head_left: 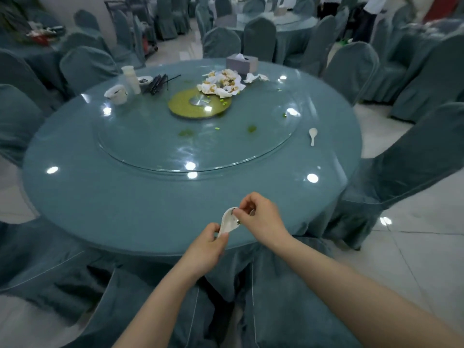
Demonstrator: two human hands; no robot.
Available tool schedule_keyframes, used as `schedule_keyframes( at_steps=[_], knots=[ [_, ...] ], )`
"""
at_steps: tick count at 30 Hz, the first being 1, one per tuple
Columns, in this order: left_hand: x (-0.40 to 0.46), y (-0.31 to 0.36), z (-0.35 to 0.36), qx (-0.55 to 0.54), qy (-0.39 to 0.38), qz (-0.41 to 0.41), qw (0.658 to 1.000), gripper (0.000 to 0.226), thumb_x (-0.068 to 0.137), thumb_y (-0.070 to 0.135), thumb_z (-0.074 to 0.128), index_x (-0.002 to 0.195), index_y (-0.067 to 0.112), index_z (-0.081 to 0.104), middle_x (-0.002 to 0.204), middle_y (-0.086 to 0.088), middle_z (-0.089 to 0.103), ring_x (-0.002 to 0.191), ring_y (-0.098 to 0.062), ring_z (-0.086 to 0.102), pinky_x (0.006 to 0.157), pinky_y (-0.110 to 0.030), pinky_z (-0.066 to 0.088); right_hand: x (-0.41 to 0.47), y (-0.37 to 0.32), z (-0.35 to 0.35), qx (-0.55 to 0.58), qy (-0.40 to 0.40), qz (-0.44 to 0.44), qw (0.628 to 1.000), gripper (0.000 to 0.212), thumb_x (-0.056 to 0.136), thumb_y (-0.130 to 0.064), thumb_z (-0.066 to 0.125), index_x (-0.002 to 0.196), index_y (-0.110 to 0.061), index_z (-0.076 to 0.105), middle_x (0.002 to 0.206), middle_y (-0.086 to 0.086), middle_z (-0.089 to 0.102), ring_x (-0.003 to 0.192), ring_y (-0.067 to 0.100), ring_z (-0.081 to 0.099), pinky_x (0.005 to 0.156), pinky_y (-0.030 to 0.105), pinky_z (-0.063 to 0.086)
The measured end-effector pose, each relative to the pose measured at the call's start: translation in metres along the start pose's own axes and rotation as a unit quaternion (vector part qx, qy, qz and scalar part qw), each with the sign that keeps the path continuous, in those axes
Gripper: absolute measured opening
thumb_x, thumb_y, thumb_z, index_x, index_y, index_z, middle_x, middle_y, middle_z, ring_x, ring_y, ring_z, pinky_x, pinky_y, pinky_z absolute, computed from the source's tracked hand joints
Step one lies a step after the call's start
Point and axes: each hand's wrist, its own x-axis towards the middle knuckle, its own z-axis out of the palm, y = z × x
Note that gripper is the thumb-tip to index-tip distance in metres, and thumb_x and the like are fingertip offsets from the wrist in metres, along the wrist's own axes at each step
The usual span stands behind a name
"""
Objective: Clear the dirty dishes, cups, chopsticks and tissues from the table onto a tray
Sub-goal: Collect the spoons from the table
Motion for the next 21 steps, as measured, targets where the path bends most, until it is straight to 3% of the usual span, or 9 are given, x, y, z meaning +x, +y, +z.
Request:
schedule_keyframes(
  at_steps=[5,11,14,17,21],
  knots=[
    [-0.006,0.022,0.043,0.028,-0.070,0.054,0.996,0.011,0.098,0.033,0.041,0.102,0.026,0.049,0.054,0.008,0.048,0.045,-0.007,0.041,0.049,-0.023,0.035,-0.045,0.020,-0.043,0.010,0.065,0.046,0.997,0.013,0.083,-0.037,0.067,0.088,-0.032,0.056,0.072,-0.013,0.060,0.063,-0.004,0.054,0.058,0.009,0.038],
    [-0.020,0.051,0.128,-0.013,-0.132,0.072,0.988,0.012,0.099,0.028,0.043,0.099,0.021,0.053,0.053,0.010,0.042,0.046,-0.007,0.037,0.048,-0.026,0.028,-0.125,0.064,-0.134,-0.020,0.118,0.119,0.986,0.008,0.083,-0.036,0.067,0.081,-0.028,0.065,0.079,-0.010,0.069,0.073,0.001,0.061,0.065,0.013,0.045],
    [-0.032,0.073,0.181,0.002,-0.146,0.074,0.986,0.017,0.098,0.030,0.042,0.095,0.017,0.053,0.046,0.014,0.041,0.040,-0.004,0.034,0.045,-0.024,0.027,-0.163,0.086,-0.201,-0.035,0.123,0.152,0.980,0.006,0.083,-0.032,0.067,0.084,-0.026,0.069,0.080,-0.009,0.070,0.076,0.006,0.065,0.071,0.025,0.051],
    [-0.041,0.104,0.238,0.012,-0.145,0.084,0.986,0.019,0.098,0.031,0.043,0.096,0.015,0.053,0.049,0.011,0.043,0.042,-0.006,0.035,0.046,-0.025,0.027,-0.198,0.108,-0.272,-0.040,0.148,0.150,0.977,0.002,0.084,-0.028,0.067,0.082,-0.029,0.068,0.077,-0.012,0.069,0.074,0.002,0.064,0.065,0.019,0.045],
    [-0.057,0.153,0.333,-0.014,-0.118,0.087,0.989,0.016,0.097,0.027,0.044,0.092,0.013,0.052,0.053,0.007,0.040,0.040,-0.006,0.034,0.042,-0.022,0.027,-0.242,0.148,-0.374,-0.038,0.156,0.149,0.976,0.004,0.085,-0.026,0.065,0.087,-0.026,0.067,0.084,-0.007,0.070,0.080,0.010,0.065,0.066,0.023,0.050]
  ],
)
